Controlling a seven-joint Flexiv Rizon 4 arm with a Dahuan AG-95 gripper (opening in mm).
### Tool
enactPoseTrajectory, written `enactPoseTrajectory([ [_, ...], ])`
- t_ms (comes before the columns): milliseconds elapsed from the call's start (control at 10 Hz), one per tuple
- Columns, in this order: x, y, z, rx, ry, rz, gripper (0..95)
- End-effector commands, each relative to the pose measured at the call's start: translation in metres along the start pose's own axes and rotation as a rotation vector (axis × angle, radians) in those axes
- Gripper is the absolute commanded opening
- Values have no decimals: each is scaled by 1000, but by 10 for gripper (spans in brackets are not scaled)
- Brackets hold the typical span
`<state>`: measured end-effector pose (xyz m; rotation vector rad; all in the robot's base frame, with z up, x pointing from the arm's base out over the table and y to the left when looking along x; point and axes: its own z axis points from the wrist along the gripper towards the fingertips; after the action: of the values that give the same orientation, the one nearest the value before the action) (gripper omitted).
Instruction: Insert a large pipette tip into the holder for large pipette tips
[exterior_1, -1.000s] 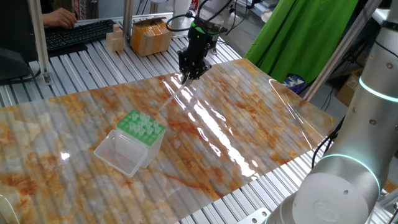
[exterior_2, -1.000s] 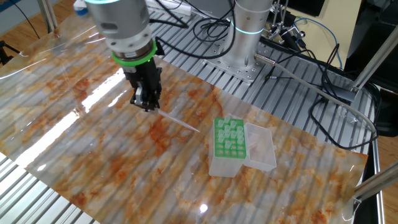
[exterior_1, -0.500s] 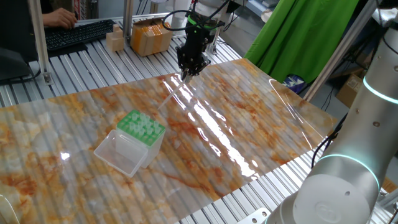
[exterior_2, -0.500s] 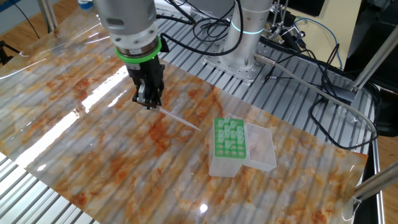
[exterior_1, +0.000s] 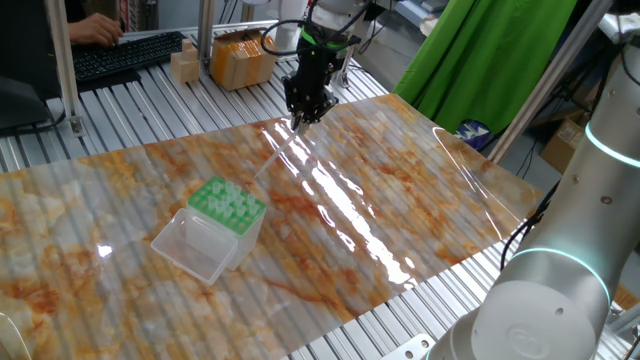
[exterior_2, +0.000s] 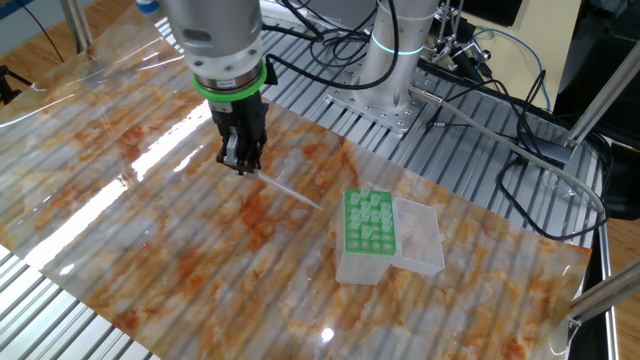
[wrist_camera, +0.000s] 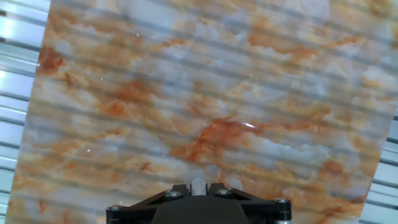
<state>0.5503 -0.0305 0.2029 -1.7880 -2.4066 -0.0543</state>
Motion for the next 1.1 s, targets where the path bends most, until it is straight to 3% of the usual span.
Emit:
enactPoseTrajectory([
  [100,0,0,1,0,5,-8,0],
  [200,0,0,1,4,18,-10,0],
  [300,0,0,1,-2,67,-5,0],
  [600,0,0,1,24,130,-44,0],
  [700,0,0,1,24,129,-49,0],
  [900,0,0,1,23,96,-85,0],
  [1100,0,0,1,18,101,-85,0],
])
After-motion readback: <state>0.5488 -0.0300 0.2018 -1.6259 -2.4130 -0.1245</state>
